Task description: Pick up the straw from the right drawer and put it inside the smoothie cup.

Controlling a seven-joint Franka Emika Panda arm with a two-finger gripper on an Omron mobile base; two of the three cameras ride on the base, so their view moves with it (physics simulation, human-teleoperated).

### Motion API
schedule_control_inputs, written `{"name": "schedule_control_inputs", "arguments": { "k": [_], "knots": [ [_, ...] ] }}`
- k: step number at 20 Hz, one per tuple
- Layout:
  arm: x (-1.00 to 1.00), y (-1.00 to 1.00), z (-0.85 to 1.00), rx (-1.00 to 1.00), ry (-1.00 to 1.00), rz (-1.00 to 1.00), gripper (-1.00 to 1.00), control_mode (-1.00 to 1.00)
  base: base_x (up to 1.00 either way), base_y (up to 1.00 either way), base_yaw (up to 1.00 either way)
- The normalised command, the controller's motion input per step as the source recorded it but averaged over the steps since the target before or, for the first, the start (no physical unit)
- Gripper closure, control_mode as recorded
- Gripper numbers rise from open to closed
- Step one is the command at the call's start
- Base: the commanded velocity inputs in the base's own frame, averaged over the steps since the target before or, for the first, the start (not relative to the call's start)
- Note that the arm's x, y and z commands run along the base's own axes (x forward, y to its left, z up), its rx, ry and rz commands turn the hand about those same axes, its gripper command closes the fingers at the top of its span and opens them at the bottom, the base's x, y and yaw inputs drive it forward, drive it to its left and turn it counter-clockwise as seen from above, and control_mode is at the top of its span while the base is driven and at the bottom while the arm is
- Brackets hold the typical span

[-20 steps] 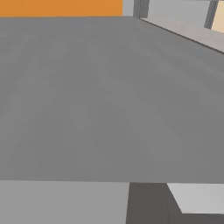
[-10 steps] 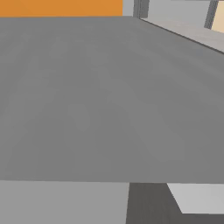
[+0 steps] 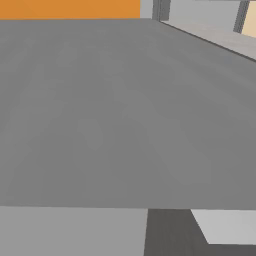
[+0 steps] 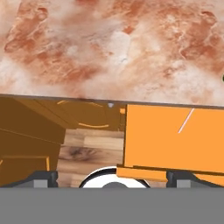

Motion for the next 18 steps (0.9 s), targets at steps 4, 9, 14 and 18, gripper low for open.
{"name": "schedule_control_inputs", "arguments": {
  "k": [4,9,14,18],
  "knots": [
    [0.00,0.11,-0.27,0.00,0.00,0.00,-1.00,-1.00,0.00,0.00,0.00],
    [0.00,0.01,-0.02,0.00,0.00,0.00,-1.00,1.00,0.00,0.00,0.00],
    [0.00,0.00,0.00,0.00,0.00,0.00,-1.00,1.00,-0.21,-0.07,0.00],
    [0.00,0.00,0.00,0.00,0.00,0.00,-1.00,1.00,-0.56,-0.26,0.00]
  ]
}}
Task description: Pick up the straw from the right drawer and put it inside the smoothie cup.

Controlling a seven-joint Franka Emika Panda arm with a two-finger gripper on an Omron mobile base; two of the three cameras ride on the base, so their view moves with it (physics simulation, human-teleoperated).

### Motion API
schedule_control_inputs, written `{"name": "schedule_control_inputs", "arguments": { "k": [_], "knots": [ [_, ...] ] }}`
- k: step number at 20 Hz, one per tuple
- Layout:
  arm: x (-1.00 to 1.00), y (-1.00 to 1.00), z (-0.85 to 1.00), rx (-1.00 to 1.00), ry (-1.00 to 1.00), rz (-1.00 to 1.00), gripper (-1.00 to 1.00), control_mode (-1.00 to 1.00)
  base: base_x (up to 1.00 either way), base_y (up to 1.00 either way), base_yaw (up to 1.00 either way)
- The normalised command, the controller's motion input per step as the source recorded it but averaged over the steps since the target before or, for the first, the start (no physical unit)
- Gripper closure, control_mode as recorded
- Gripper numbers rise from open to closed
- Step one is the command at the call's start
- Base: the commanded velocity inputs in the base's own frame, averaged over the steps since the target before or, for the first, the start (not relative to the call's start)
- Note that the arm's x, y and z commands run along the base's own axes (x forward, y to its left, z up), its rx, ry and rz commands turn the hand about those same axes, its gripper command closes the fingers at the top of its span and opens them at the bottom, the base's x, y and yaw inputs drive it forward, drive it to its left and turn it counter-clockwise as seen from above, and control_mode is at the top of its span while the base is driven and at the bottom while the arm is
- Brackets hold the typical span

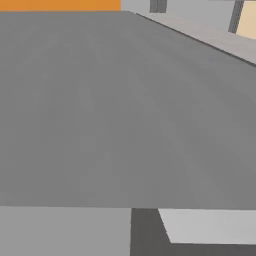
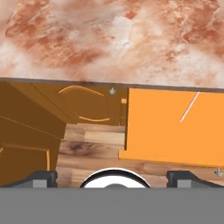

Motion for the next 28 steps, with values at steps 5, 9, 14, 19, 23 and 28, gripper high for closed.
{"name": "schedule_control_inputs", "arguments": {
  "k": [5,9,14,19,23,28],
  "knots": [
    [0.00,0.00,0.00,0.00,0.00,0.00,-1.00,1.00,-0.55,-0.31,0.00],
    [0.00,0.00,0.00,0.00,0.00,0.00,-1.00,1.00,-0.27,-0.51,-0.03],
    [0.00,0.00,0.00,0.00,0.00,0.00,-1.00,1.00,-0.14,-0.76,-0.05],
    [0.00,0.00,0.00,0.00,0.00,0.00,-1.00,1.00,-0.11,-0.72,-0.03],
    [0.00,0.00,0.00,0.00,0.00,0.00,-1.00,1.00,-0.07,-0.46,-0.01],
    [0.00,0.00,0.00,0.00,0.00,0.00,-1.00,-1.00,-0.01,-0.09,0.00]
  ]
}}
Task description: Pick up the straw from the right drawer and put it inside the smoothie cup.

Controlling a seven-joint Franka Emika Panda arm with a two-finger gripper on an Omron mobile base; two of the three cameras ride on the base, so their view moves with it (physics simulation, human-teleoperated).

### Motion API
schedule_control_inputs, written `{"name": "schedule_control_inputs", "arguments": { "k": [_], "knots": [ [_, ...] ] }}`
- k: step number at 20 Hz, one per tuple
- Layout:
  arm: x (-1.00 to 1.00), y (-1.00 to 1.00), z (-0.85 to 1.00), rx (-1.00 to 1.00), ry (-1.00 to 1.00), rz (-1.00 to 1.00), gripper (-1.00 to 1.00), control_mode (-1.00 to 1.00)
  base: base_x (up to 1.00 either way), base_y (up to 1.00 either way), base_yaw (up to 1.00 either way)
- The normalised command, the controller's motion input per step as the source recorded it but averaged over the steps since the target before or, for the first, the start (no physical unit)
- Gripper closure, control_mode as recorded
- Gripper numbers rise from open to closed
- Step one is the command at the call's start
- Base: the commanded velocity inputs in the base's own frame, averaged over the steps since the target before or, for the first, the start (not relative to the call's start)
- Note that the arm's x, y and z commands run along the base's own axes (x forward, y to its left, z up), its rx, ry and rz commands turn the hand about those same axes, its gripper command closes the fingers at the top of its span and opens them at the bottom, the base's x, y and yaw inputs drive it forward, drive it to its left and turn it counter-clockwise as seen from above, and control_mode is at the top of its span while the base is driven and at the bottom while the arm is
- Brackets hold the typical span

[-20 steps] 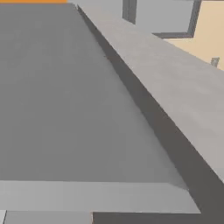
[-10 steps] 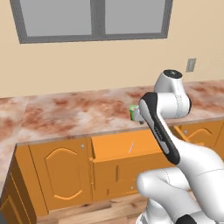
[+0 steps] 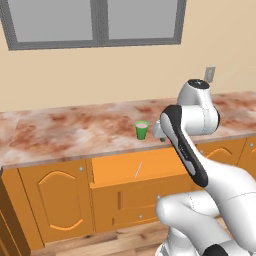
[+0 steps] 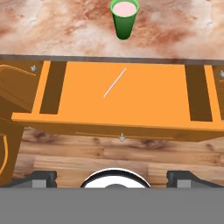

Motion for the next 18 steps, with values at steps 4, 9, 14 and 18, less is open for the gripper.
{"name": "schedule_control_inputs", "arguments": {
  "k": [4,9,14,18],
  "knots": [
    [0.07,0.00,-0.11,0.00,0.00,0.00,-1.00,-1.00,0.00,0.00,0.00],
    [0.36,0.00,-0.26,0.00,0.00,0.00,-1.00,-1.00,0.00,0.00,0.00],
    [0.43,0.04,-0.19,0.00,0.01,0.00,-1.00,-1.00,0.00,0.00,0.00],
    [0.33,0.00,-0.28,0.00,0.01,0.00,-1.00,-1.00,0.00,0.00,0.00]
  ]
}}
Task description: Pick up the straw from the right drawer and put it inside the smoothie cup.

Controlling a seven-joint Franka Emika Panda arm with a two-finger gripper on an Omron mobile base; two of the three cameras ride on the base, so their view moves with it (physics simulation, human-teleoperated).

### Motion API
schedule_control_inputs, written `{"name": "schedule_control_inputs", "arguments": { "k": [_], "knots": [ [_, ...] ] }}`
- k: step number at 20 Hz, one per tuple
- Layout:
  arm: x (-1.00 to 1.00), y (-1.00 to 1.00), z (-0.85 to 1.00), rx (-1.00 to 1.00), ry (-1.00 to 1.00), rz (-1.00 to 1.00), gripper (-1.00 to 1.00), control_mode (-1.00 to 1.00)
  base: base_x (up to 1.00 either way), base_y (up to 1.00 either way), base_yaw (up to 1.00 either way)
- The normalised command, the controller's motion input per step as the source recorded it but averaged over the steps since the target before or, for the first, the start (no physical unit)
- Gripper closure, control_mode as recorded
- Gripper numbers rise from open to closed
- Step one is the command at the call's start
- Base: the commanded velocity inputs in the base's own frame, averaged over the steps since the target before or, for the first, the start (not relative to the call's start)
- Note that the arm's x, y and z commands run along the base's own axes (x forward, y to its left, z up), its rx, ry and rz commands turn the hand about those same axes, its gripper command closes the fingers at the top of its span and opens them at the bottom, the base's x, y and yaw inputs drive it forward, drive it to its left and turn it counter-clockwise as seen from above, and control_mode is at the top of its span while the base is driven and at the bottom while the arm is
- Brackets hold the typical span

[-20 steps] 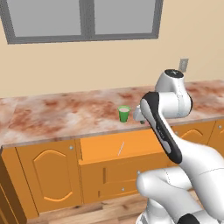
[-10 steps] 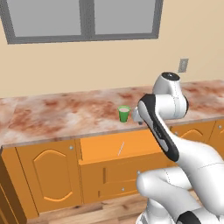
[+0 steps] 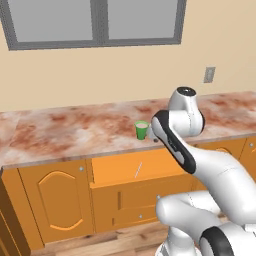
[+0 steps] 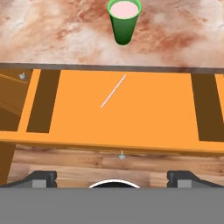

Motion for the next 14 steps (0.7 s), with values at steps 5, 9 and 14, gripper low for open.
{"name": "schedule_control_inputs", "arguments": {
  "k": [5,9,14],
  "knots": [
    [0.30,0.00,-0.38,0.00,0.02,0.00,-1.00,-1.00,0.00,0.00,0.00],
    [0.16,0.00,-0.54,0.00,0.04,0.00,-1.00,-1.00,0.00,0.00,0.00],
    [0.02,0.00,-0.65,0.00,0.05,0.00,-1.00,-1.00,0.00,0.00,0.00]
  ]
}}
